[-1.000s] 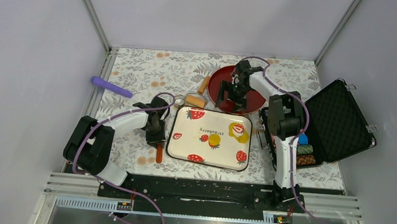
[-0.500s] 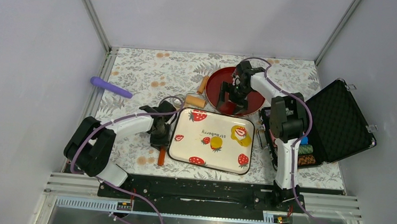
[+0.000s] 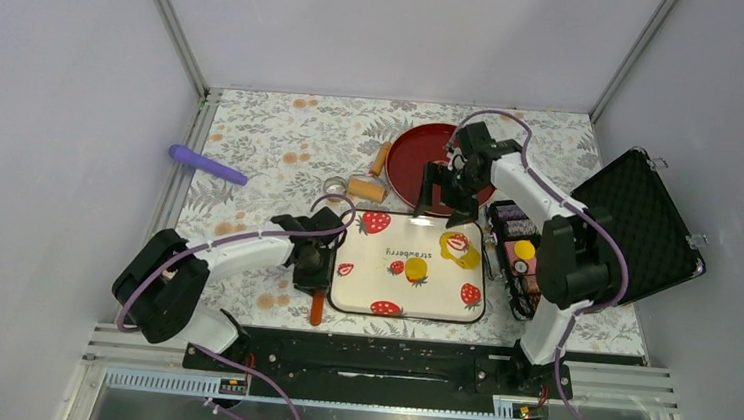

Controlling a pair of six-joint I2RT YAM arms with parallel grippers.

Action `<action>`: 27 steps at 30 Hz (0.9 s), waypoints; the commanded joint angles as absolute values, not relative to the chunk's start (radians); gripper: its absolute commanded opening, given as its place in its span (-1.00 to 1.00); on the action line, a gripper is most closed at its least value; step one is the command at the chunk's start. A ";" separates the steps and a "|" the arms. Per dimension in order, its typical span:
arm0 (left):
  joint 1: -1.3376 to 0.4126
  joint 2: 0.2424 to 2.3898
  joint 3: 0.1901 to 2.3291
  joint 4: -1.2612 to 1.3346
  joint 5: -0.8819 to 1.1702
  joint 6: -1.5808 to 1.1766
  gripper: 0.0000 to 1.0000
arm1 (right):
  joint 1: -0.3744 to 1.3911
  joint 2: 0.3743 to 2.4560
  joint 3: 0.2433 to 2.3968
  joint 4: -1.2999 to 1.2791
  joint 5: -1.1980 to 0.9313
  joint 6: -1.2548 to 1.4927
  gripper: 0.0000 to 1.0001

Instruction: Roll out the dumpling wrappers from the dough

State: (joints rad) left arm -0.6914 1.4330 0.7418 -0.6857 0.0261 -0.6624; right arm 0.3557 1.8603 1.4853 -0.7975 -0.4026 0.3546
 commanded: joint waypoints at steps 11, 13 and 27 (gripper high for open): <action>-0.736 1.397 0.737 -0.801 -0.132 -0.778 -0.15 | 0.370 1.563 1.172 -0.768 -0.379 0.334 0.99; -0.735 1.386 0.727 -0.798 -0.127 -0.774 -0.10 | 0.370 1.538 1.154 -0.767 -0.385 0.335 0.99; -0.760 1.325 0.634 -0.782 -0.102 -0.868 -0.61 | 0.370 1.476 1.130 -0.777 -0.401 0.342 0.99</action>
State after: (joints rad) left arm -0.7498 1.3529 0.6788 -0.7567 -0.0875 -0.8104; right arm 0.3599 1.5173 1.1450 -0.7750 -0.4023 0.3515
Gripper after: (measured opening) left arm 0.297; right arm 0.993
